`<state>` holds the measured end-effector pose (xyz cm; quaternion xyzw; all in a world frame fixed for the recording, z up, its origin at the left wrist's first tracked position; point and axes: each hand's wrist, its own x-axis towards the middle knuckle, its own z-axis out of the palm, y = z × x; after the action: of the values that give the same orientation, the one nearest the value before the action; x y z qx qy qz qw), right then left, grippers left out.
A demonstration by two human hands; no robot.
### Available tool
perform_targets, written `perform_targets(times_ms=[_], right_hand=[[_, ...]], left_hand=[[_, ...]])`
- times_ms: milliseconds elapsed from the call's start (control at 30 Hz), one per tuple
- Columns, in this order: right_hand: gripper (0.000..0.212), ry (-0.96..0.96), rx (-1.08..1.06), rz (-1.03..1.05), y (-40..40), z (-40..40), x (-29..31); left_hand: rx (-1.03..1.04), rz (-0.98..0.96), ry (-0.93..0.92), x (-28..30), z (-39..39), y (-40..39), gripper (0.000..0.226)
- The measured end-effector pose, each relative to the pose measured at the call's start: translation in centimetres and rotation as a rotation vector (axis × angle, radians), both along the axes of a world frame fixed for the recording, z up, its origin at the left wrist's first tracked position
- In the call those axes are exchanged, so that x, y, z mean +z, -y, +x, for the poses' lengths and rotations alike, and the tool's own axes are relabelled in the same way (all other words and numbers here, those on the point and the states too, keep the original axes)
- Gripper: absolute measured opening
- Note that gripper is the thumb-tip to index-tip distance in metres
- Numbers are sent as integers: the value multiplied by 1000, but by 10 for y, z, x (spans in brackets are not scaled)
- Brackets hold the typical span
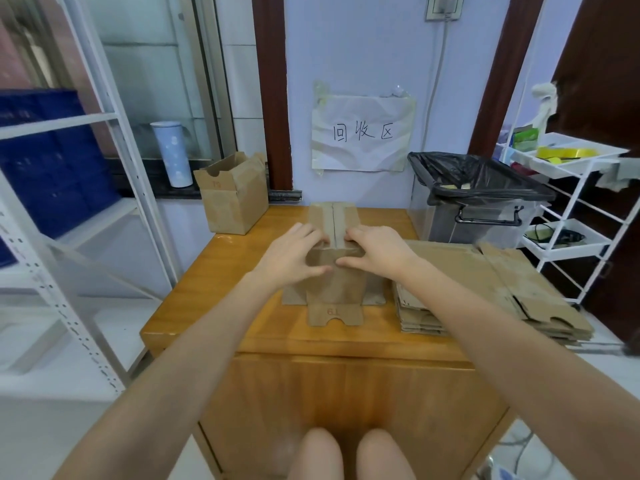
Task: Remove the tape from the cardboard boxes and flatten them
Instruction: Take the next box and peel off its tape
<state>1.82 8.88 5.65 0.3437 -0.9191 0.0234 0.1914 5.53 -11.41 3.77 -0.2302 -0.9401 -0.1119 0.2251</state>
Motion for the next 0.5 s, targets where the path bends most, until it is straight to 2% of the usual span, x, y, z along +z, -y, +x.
perform_targets(times_ms=[300, 433, 500], right_hand=[[50, 42, 58, -45, -6, -6, -1], [79, 81, 26, 77, -6, -5, 4], [80, 43, -10, 108, -1, -5, 3]], left_hand=[[159, -147, -129, -2, 2, -19, 52], [98, -147, -113, 5, 3, -15, 44], [72, -171, -105, 7, 3, -15, 42]])
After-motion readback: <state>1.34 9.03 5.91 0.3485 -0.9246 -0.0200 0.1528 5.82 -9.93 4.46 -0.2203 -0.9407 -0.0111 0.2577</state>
